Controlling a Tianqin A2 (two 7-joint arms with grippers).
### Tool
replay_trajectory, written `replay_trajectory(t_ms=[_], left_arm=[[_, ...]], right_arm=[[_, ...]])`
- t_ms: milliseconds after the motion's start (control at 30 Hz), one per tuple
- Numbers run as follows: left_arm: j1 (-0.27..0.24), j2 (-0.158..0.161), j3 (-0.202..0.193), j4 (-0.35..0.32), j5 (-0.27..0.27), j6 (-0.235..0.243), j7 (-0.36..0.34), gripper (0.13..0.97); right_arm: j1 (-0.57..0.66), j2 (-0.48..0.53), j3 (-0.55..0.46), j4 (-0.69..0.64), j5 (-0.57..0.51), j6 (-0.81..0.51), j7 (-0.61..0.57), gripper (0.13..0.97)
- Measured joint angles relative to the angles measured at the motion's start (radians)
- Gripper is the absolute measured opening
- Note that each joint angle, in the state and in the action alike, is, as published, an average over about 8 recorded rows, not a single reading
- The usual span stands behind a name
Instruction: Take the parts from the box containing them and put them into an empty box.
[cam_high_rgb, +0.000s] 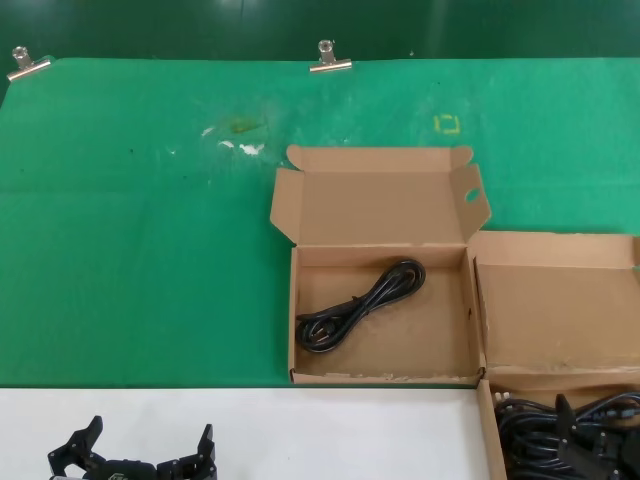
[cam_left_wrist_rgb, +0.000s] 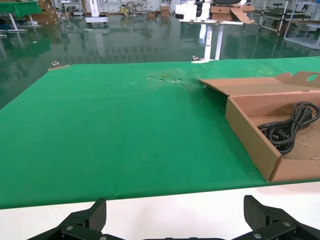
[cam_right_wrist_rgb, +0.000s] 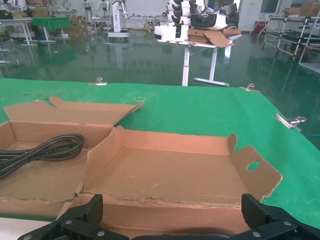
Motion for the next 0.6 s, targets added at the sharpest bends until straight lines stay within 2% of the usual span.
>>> replay_trajectory(t_ms=[600], left_arm=[[0.0, 0.0, 0.0, 0.0, 0.0, 0.0, 0.0, 0.966]], right_arm=[[0.0, 0.0, 0.0, 0.0, 0.0, 0.0, 0.0, 0.966]])
